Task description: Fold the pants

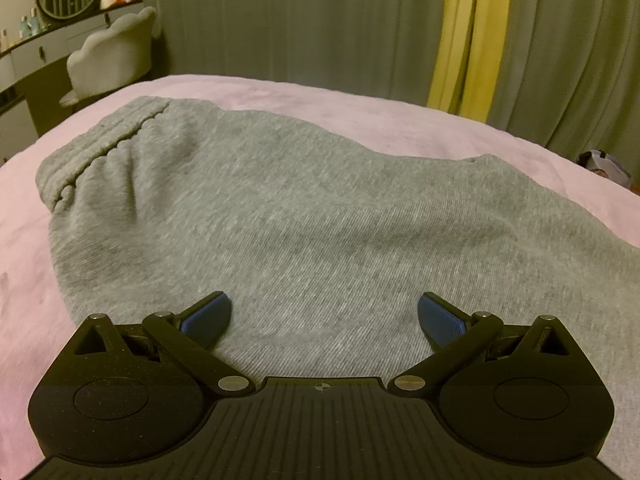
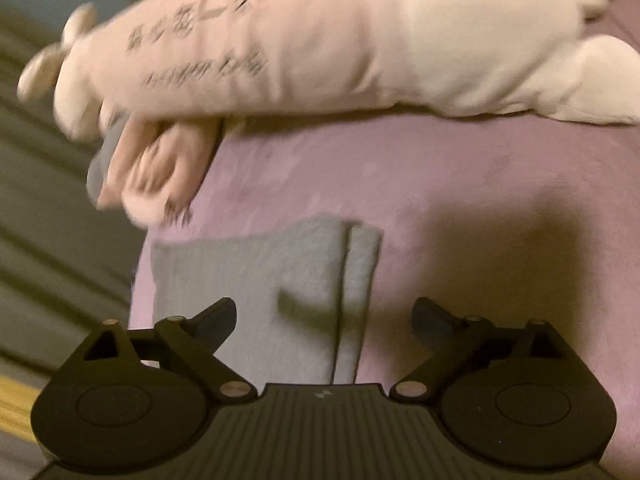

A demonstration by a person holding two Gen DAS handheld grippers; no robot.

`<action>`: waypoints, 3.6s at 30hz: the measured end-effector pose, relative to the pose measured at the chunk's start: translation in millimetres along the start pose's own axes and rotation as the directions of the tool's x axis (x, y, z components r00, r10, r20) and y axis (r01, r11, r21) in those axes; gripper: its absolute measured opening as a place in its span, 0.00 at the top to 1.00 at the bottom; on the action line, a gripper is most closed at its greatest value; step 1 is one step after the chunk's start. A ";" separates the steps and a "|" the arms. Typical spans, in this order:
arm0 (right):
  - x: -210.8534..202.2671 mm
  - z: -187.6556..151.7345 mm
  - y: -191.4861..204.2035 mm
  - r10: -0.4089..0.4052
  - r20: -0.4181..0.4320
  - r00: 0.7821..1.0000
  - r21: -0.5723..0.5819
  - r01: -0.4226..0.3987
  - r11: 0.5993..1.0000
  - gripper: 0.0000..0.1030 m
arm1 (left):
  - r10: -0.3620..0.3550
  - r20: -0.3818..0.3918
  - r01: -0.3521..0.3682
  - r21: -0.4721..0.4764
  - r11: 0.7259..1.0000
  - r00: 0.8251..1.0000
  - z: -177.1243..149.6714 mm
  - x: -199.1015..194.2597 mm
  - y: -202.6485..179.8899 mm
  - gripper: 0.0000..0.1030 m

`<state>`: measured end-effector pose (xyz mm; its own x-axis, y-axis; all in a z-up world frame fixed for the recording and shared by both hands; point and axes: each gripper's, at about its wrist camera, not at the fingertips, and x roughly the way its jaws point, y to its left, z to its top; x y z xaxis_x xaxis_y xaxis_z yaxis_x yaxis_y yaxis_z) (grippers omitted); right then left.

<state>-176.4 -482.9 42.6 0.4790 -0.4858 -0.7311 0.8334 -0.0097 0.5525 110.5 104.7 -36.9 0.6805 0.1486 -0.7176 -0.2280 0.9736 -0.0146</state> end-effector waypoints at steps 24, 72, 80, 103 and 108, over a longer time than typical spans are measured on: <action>36.4 4.2 -17.9 0.231 0.017 0.973 0.207 -0.229 0.951 0.51 | -0.005 -0.005 0.005 0.000 1.000 1.000 -0.1 0.8 0.3 0.00; -47.2 -225.3 155.9 0.341 -0.642 0.687 -0.573 -0.725 0.382 0.29 | -0.163 0.057 0.167 -0.078 0.983 0.985 5.4 -24.8 9.0 0.00; 3.8 -239.0 140.7 0.165 -0.637 0.753 -0.631 -0.633 0.448 0.11 | -0.483 -0.030 0.474 0.257 0.842 0.875 -6.2 -67.5 -63.1 0.00; 50.5 -160.0 130.0 0.323 -0.514 0.795 -0.490 -0.581 0.650 0.04 | -0.523 -0.489 0.648 0.119 0.752 0.697 -6.4 -16.4 -170.4 0.64; 47.5 -155.3 132.1 0.324 -0.510 0.797 -0.480 -0.576 0.661 0.04 | -0.561 -0.482 0.653 0.029 0.757 0.673 -2.1 -16.3 -165.5 0.81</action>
<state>-0.8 -371.6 18.7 0.7922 0.0555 -0.6078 0.4074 0.6934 0.5943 135.7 -59.2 -24.2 0.2503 -0.5302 -0.8101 0.2916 0.8391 -0.4591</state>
